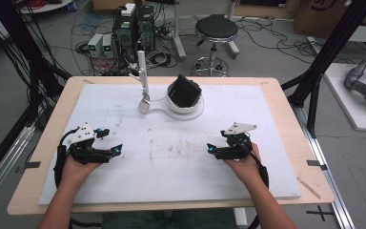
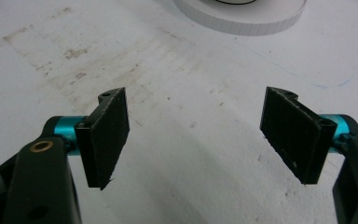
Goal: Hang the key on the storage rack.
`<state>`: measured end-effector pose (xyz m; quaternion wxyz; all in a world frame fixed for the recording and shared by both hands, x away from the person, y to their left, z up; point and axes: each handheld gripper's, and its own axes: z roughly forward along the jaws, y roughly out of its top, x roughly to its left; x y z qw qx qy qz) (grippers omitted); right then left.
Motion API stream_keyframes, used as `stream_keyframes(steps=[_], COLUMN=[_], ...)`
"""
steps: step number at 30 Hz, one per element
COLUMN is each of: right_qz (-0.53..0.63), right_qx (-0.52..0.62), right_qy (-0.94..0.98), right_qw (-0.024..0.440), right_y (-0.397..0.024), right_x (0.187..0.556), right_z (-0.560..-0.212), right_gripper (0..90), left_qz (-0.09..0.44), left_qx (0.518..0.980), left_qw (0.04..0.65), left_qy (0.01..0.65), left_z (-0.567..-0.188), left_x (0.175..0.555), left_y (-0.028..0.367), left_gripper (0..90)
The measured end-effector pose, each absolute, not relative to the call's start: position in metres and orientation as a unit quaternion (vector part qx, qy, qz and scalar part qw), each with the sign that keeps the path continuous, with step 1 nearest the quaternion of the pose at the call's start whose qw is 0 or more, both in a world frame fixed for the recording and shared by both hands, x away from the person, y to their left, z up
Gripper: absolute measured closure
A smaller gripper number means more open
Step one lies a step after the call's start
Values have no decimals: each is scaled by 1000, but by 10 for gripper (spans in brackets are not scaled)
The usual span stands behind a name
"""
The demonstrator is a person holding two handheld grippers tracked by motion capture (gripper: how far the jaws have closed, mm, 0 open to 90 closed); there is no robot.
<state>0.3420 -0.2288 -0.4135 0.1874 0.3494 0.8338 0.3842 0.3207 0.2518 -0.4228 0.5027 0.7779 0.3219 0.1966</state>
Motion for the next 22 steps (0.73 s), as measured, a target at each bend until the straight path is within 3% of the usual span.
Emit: stream_keyframes(steps=[22], right_qz=[383], right_qx=[359], right_qy=[831], right_qw=[186], right_y=[-233], right_x=[343], right_z=[-416], right_gripper=[242], left_qz=[189], left_qx=[779], left_qw=[501], left_qy=[326], left_z=[-426], left_x=[324], left_y=[252], left_gripper=[179])
